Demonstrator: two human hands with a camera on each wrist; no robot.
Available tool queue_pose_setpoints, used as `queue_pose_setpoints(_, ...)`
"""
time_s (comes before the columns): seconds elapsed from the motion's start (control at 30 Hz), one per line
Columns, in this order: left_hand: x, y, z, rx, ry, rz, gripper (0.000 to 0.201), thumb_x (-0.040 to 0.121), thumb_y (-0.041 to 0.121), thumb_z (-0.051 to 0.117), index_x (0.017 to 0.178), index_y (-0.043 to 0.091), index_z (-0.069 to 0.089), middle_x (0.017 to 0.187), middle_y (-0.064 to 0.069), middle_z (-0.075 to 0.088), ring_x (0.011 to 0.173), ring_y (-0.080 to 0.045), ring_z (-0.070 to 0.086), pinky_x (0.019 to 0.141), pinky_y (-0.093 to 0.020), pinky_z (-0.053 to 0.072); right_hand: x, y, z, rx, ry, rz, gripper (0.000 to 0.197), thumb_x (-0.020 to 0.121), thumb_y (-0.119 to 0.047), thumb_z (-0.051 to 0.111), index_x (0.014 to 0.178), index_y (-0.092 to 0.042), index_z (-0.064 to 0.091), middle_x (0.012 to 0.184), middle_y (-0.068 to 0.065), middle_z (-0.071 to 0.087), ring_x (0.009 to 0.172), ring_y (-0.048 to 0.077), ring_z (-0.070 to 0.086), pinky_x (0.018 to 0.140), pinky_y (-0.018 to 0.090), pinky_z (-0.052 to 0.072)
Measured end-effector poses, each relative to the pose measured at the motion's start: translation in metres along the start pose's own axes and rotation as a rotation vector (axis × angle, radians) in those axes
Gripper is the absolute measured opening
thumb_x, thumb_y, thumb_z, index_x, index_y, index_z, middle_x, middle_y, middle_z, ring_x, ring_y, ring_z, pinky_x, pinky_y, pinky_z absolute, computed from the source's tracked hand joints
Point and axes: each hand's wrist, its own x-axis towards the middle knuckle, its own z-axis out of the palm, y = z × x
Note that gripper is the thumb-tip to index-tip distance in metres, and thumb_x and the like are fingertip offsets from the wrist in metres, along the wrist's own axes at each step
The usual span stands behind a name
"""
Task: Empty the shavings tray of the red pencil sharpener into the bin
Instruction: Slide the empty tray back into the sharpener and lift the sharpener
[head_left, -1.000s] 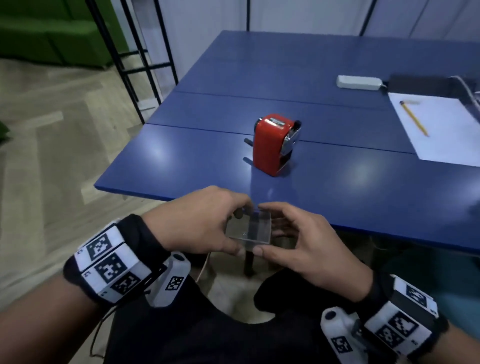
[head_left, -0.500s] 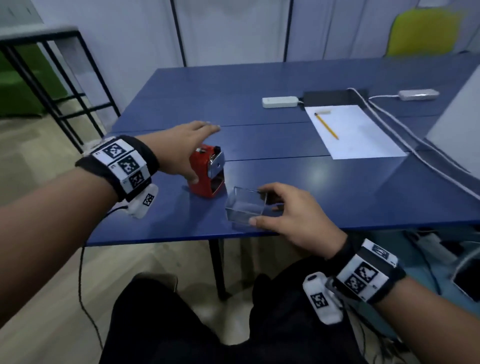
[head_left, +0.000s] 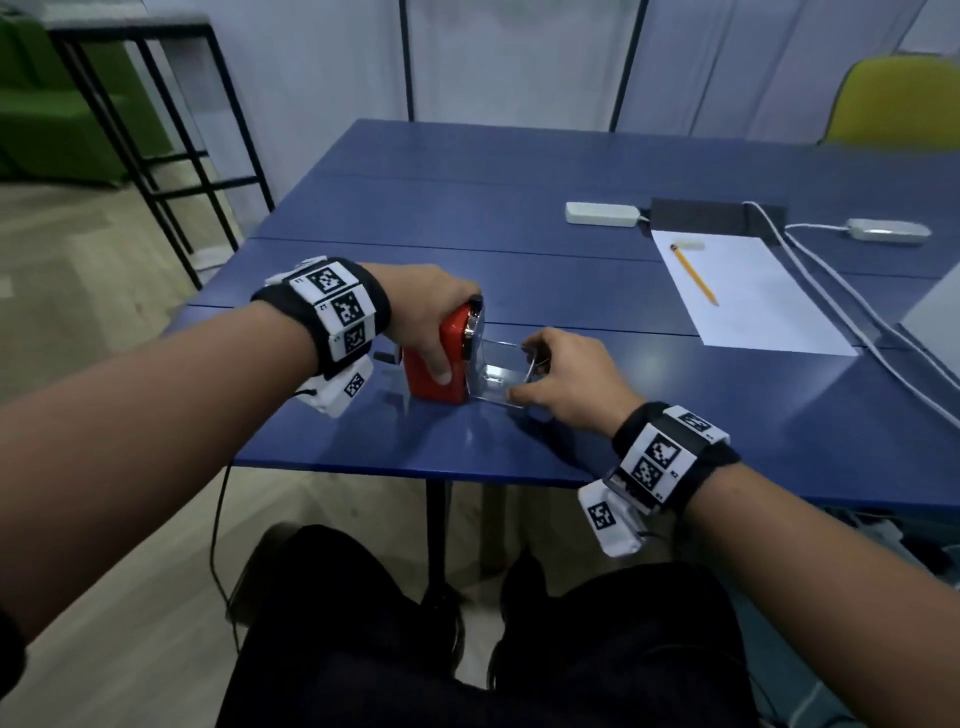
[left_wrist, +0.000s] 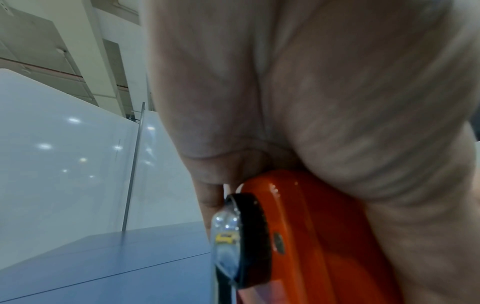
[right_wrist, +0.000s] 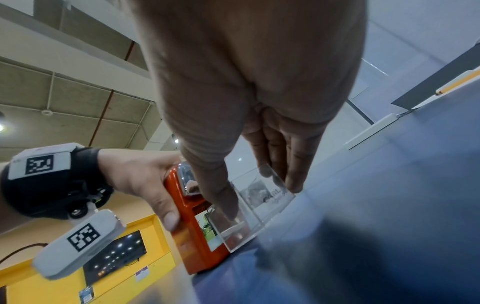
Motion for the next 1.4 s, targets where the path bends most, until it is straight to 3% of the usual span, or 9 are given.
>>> queue_pose_setpoints(0.1,-0.003,-0.001,0.002,-0.021,0.011,0.007,0.079,0.054,0.060,0.096,0.113,0.029,0.052,0.106,0.006,0.066,0.093,-0.022,0.062,0.078,-0.034,0.049,0.004,0.000,-0.005,-0.017,-0.004,-0.031,0.066,0.075,-0.038,0.092,0.132,-0.013,0.069,0.117,0.000,0.075,0.102,0.017,0.066,0.084,0.024,0.046)
queue_pose_setpoints(0.2,-0.005,-0.002,0.004,-0.046,0.018,0.017,0.083,0.051,0.066,0.093,0.114,0.032,0.051,0.108,0.006,0.068,0.095,-0.022,0.065,0.083,-0.038,0.055,0.000,0.000,-0.009,0.016,-0.021,-0.055,0.064,0.072,-0.040,0.095,0.126,-0.016,0.072,0.111,-0.003,0.077,0.097,0.016,0.072,0.090,0.032,0.058)
queue_pose_setpoints(0.33,-0.006,-0.002,0.004,-0.075,0.014,0.027,0.083,0.051,0.065,0.094,0.114,0.032,0.050,0.107,0.007,0.068,0.095,-0.021,0.066,0.084,-0.041,0.058,-0.001,0.001,-0.014,0.044,-0.028,-0.076,0.065,0.068,-0.047,0.097,0.122,-0.018,0.074,0.105,-0.003,0.079,0.092,0.015,0.075,0.091,0.038,0.062)
queue_pose_setpoints(0.73,-0.002,-0.006,0.007,-0.065,0.015,0.067,0.083,0.054,0.062,0.095,0.115,0.032,0.048,0.107,0.006,0.069,0.095,-0.021,0.067,0.083,-0.042,0.059,0.007,-0.014,0.000,0.115,-0.060,-0.094,0.071,0.069,-0.044,0.100,0.128,-0.015,0.073,0.108,-0.005,0.078,0.089,0.010,0.073,0.089,0.031,0.062)
queue_pose_setpoints(1.1,0.001,-0.006,0.006,-0.056,0.002,0.069,0.081,0.054,0.061,0.095,0.114,0.031,0.049,0.105,0.006,0.069,0.095,-0.021,0.067,0.082,-0.042,0.059,0.008,-0.019,-0.007,-0.038,-0.083,-0.173,0.078,0.075,-0.054,0.093,0.138,-0.013,0.071,0.115,0.002,0.080,0.102,0.017,0.075,0.097,0.033,0.061)
queue_pose_setpoints(1.23,0.000,-0.005,0.004,-0.052,-0.004,0.062,0.082,0.055,0.060,0.096,0.115,0.029,0.050,0.106,0.005,0.069,0.095,-0.022,0.067,0.081,-0.042,0.059,0.016,-0.024,-0.016,-0.080,-0.105,-0.179,0.076,0.074,-0.051,0.095,0.136,-0.013,0.074,0.110,-0.001,0.081,0.100,0.014,0.074,0.093,0.025,0.057)
queue_pose_setpoints(1.4,0.000,-0.006,0.006,-0.048,0.005,0.065,0.081,0.054,0.060,0.096,0.114,0.030,0.050,0.105,0.006,0.069,0.094,-0.022,0.067,0.082,-0.043,0.059,0.015,-0.024,-0.011,-0.070,-0.101,-0.186,0.077,0.074,-0.051,0.095,0.137,-0.013,0.074,0.110,0.000,0.080,0.101,0.015,0.075,0.096,0.029,0.060)
